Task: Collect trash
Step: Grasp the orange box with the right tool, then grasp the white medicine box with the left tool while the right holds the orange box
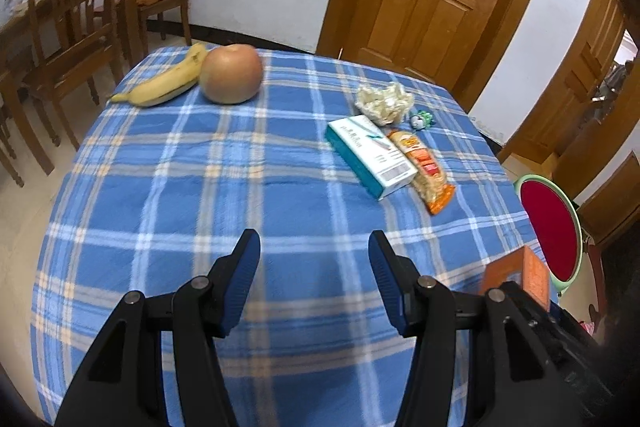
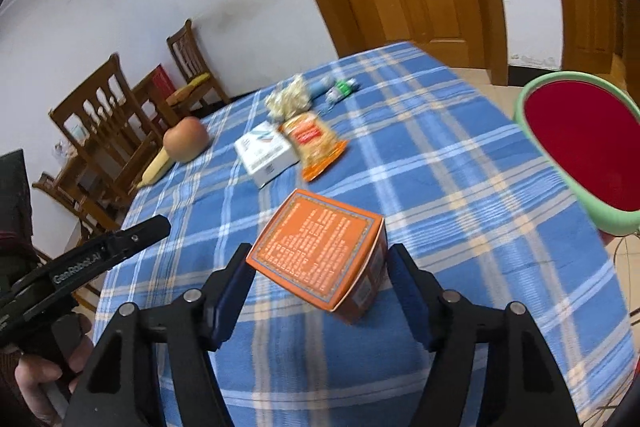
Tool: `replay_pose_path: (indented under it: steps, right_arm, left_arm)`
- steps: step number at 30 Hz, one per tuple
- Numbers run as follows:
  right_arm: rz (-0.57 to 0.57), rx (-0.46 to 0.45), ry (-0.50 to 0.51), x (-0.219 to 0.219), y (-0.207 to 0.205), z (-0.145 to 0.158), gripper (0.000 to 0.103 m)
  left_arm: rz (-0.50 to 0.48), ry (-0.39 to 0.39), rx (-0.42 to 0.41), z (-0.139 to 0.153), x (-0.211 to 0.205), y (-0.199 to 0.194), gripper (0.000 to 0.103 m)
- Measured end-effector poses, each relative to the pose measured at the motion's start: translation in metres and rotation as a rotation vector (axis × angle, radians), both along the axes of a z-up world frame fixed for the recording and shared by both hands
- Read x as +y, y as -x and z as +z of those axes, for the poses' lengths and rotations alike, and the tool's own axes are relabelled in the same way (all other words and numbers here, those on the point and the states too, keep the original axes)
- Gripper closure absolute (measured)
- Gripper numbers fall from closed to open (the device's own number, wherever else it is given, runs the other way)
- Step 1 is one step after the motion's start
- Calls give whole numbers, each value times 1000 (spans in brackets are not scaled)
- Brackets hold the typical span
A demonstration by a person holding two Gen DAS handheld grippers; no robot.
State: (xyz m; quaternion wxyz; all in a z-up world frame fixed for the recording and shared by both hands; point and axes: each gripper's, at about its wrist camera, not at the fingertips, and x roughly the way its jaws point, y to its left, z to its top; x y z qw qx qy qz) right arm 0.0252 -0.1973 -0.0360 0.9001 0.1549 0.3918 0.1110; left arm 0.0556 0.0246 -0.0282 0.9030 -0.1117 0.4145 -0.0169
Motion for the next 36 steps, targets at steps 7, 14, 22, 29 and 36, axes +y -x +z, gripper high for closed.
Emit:
replay_pose_path:
  steps: [7,14,22,29,36]
  right_arm:
    - [-95,-12,-32,-41,-4,8,33]
    - [-158,-13,-60,-72,-5,10,33]
    - [-174,-3,-74,-88,-10,7,33]
    - [-185,-3,-84,-98,-12,7,33]
    - [-188,3,-94,-103,-15,4,32]
  left_arm:
    - [-47,-35,-2,2,-30,-28,46]
    - [-78,-53,9,-4,-61,-58,39]
    - [-77,-113,31,-16,-84,-85,39]
    - [-39,-122,66,-29,-83,-103,39]
    - [-9,-152,54,-31,-82,-114,34]
